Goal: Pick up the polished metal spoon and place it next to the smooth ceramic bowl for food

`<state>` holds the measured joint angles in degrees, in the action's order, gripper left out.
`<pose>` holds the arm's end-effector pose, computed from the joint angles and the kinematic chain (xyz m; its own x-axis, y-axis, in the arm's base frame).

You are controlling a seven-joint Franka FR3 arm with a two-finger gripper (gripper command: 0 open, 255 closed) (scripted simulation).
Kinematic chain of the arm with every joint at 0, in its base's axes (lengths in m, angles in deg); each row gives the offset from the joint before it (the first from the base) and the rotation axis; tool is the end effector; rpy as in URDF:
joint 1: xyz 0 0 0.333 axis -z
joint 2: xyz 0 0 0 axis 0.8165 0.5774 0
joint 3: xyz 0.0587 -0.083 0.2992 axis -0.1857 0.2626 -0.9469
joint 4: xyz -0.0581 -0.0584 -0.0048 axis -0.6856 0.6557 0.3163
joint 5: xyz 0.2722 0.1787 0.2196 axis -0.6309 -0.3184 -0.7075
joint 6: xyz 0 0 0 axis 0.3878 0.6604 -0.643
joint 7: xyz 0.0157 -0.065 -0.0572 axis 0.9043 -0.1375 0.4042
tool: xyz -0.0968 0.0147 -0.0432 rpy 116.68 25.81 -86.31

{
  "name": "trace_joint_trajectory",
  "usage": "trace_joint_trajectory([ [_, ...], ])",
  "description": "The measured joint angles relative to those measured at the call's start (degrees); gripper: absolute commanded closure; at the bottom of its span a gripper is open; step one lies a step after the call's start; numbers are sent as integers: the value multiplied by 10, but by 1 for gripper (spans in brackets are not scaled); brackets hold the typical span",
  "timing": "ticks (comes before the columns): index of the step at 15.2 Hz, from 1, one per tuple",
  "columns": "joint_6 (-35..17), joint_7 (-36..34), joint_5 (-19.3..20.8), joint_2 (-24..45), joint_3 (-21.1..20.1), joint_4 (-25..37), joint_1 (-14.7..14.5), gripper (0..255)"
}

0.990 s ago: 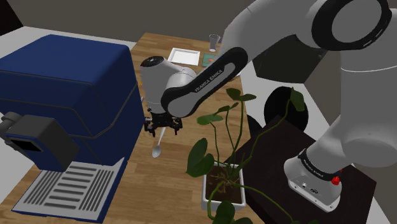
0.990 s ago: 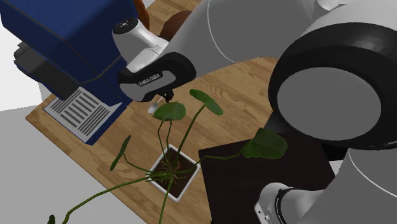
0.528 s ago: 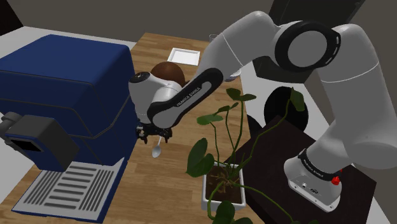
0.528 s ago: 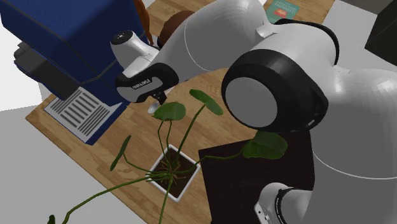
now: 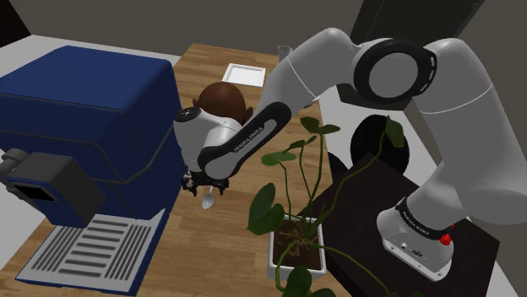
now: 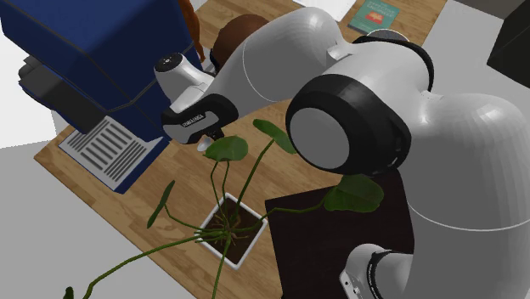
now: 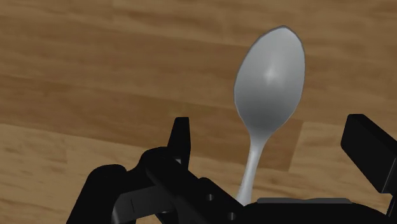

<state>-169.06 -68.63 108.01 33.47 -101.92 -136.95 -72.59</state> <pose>0.5352 0.4086 0.1133 0.7866 -0.6114 -0.0863 -0.6057 -0.7912 0.0845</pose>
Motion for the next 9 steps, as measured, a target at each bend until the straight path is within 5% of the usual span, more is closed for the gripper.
trace_joint_trajectory([
  [4,-1,0,0,1,0,1,0,0],
  [5,-1,0,0,1,0,1,0,255],
  [9,-1,0,0,1,0,1,0,255],
])
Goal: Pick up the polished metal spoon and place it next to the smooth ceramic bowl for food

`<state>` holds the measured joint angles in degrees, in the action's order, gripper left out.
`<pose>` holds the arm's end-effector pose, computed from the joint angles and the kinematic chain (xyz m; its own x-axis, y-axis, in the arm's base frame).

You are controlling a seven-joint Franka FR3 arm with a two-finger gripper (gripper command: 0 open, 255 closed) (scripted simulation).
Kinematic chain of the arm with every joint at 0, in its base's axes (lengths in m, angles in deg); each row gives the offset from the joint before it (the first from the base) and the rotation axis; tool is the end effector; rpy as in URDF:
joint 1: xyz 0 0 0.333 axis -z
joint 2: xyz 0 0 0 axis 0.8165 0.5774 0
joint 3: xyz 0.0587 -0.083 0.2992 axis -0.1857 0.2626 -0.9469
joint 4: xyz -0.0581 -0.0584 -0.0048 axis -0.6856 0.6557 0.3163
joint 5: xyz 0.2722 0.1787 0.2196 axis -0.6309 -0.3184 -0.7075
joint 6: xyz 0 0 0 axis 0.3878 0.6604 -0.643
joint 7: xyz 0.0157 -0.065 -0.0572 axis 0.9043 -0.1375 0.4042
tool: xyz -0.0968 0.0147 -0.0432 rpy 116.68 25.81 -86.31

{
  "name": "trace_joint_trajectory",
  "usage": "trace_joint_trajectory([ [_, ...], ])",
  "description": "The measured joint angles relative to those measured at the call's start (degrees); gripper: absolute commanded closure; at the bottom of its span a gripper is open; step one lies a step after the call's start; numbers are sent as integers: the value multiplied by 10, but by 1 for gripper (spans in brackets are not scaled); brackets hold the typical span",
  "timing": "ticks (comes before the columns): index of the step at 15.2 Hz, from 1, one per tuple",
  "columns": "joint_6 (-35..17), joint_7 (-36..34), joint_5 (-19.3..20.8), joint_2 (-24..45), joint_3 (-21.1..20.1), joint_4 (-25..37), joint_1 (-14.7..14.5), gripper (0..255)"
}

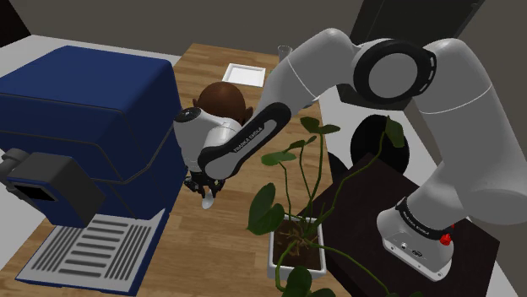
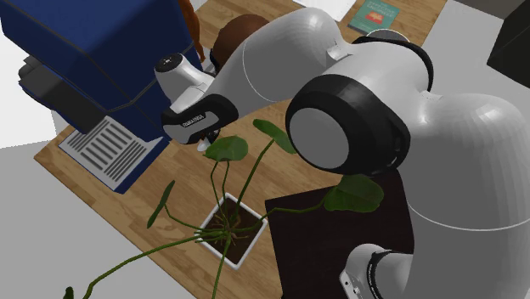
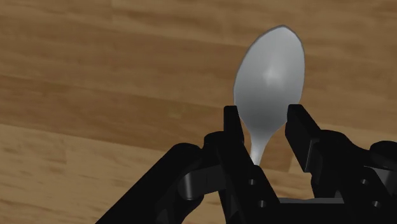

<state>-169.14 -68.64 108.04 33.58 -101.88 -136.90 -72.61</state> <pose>0.5353 0.4085 0.1123 0.7864 -0.6116 -0.0862 -0.6059 -0.7910 0.0843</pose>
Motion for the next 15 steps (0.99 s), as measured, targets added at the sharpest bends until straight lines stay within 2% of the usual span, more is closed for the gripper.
trace_joint_trajectory([
  [6,0,0,0,0,0,0,0,255],
  [15,29,5,-14,-49,-16,-21,13,255],
])
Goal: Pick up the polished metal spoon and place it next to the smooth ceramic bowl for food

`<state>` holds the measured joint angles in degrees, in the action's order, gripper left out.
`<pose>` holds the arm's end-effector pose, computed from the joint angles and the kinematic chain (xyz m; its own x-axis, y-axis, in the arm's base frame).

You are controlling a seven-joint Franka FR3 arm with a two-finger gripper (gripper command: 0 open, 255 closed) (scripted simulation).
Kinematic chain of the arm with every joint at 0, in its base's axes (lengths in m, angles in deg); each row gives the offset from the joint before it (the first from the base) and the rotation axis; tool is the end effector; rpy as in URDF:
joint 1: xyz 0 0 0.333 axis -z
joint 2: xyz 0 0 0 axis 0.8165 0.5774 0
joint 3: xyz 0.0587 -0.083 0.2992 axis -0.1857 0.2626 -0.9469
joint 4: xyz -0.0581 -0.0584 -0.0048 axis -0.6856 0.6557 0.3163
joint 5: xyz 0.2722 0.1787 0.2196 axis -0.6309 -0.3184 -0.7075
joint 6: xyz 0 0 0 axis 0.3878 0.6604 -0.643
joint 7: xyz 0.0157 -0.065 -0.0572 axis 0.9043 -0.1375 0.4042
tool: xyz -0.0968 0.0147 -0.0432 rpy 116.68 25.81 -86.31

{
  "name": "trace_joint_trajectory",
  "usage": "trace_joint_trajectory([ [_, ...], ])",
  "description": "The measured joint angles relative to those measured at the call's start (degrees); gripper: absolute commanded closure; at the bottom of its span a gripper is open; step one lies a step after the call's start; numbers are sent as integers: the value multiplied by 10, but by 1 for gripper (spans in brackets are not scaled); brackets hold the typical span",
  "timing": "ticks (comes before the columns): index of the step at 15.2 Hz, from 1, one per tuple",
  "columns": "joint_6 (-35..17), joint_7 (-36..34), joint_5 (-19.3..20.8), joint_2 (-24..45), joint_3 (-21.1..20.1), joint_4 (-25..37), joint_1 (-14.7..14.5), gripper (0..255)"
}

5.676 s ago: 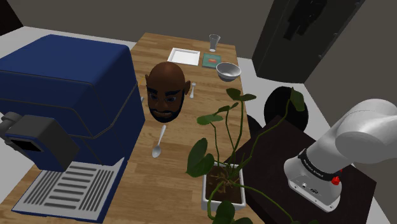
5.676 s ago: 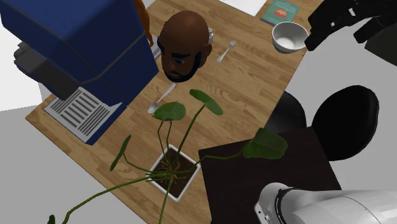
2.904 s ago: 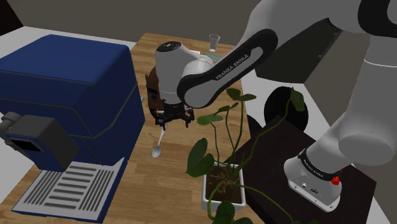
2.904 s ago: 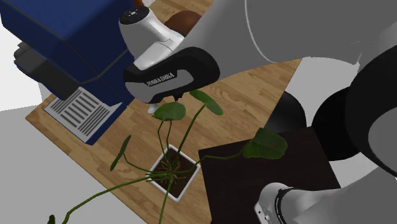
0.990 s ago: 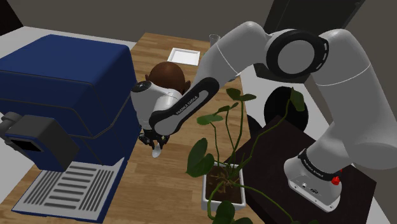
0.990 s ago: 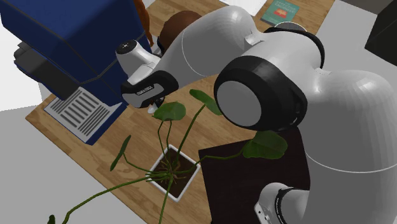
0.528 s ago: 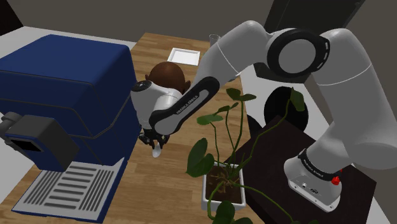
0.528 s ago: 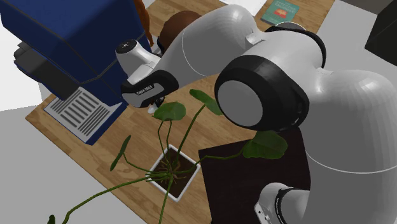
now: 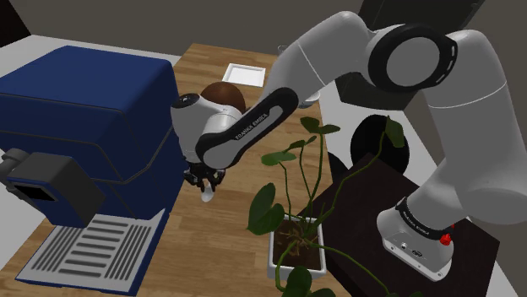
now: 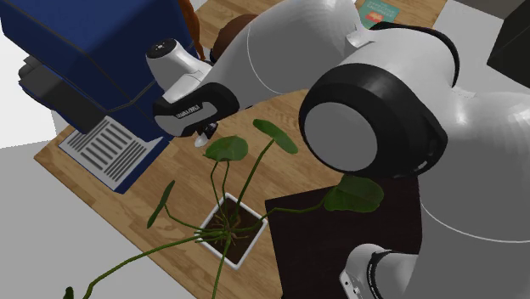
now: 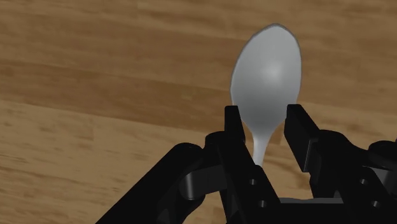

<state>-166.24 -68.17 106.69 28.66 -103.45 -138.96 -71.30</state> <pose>0.5349 0.4076 0.1545 0.7867 -0.6112 -0.0865 -0.6056 -0.7914 0.0838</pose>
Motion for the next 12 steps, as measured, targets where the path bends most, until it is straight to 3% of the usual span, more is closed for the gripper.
trace_joint_trajectory([
  [12,54,8,-23,-62,-22,-7,15,255],
])
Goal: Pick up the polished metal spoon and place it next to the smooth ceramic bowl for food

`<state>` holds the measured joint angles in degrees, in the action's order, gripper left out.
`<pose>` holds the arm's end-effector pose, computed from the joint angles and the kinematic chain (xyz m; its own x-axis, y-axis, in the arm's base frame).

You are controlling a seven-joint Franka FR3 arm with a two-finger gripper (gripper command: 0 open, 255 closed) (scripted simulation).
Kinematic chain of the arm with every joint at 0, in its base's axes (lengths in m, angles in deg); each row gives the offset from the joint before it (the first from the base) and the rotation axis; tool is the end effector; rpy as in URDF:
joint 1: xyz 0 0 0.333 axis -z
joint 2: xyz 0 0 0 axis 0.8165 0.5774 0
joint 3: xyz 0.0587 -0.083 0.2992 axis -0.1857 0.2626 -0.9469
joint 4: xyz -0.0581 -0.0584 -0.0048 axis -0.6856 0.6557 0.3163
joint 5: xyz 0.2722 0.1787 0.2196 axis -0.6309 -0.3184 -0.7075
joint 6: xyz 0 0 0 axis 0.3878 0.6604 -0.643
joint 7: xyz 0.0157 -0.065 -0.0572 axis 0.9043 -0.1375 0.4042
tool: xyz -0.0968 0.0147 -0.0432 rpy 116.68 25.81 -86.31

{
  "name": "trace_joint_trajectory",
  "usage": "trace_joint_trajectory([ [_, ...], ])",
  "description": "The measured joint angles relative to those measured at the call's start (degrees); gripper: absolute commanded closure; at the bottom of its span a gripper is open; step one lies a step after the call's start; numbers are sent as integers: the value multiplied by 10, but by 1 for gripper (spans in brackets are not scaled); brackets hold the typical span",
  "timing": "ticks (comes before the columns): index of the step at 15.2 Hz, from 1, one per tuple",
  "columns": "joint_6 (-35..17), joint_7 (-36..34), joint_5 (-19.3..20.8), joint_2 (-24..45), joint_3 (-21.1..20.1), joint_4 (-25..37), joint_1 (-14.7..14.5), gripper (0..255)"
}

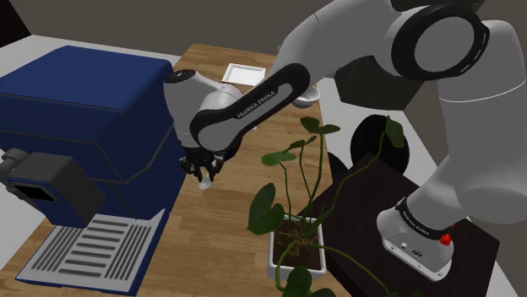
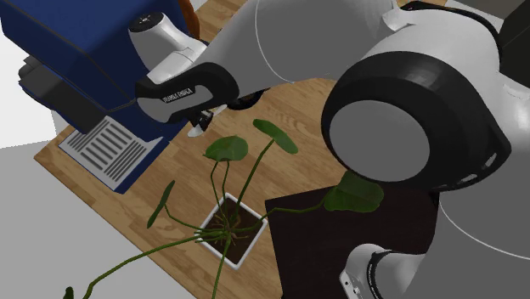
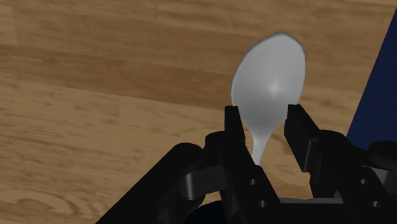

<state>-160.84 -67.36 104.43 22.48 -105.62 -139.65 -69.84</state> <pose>0.5357 0.4088 0.2168 0.7865 -0.6115 -0.0863 -0.6058 -0.7911 0.0840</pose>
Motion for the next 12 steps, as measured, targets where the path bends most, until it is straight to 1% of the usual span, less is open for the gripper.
trace_joint_trajectory([
  [9,44,8,-18,-42,-14,4,10,255],
  [12,36,30,-24,-63,-17,-24,35,255],
])
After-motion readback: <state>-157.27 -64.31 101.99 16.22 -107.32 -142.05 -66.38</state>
